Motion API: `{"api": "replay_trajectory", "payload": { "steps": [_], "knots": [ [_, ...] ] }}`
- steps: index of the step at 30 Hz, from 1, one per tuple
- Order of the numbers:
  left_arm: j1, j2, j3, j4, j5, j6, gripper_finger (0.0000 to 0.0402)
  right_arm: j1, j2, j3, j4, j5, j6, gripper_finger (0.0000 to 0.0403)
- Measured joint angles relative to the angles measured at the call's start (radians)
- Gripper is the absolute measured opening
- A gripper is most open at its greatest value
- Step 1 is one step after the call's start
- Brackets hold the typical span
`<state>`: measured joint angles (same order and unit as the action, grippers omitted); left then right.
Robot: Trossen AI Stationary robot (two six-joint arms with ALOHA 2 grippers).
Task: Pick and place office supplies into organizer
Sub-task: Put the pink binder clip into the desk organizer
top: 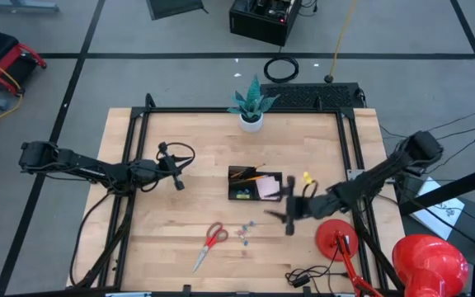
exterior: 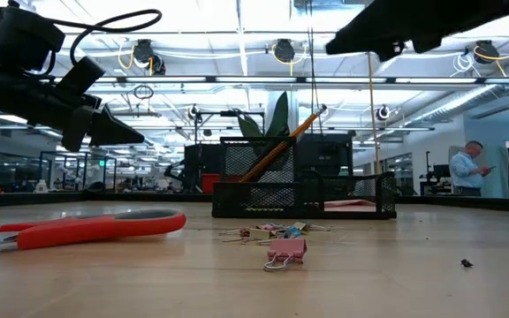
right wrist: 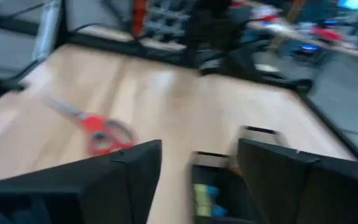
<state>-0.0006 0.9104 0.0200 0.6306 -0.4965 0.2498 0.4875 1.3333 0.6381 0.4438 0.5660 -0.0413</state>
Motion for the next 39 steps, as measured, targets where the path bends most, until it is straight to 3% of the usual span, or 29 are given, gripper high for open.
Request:
{"api": "replay_trajectory", "payload": {
  "steps": [9, 17, 21, 25, 32, 39],
  "knots": [
    [0.0, 0.0, 0.0, -0.001, 0.0, -0.009, 0.0031, 0.0, 0.329, 0.261, -0.053, -0.203, -0.122, 0.0249],
    [0.0, 0.0, 0.0, -0.002, 0.006, -0.01, 0.0031, -0.024, 0.446, 0.508, -0.375, -0.452, -0.063, 0.0261],
    [0.0, 0.0, 0.0, -0.001, 0.009, -0.015, 0.0031, -0.041, 0.49, 0.546, -0.391, -0.593, -0.096, 0.0258],
    [0.0, 0.0, 0.0, -0.001, 0.01, -0.023, 0.0031, -0.078, 0.529, 0.552, -0.413, -0.661, -0.043, 0.0255],
    [0.0, 0.0, 0.0, 0.0, 0.013, -0.024, 0.0031, -0.078, 0.597, 0.551, -0.377, -0.805, -0.103, 0.0254],
    [0.0, 0.0, 0.0, 0.001, 0.02, -0.025, 0.0031, -0.08, 0.631, 0.551, -0.335, -0.852, -0.16, 0.0254]
  ]
}}
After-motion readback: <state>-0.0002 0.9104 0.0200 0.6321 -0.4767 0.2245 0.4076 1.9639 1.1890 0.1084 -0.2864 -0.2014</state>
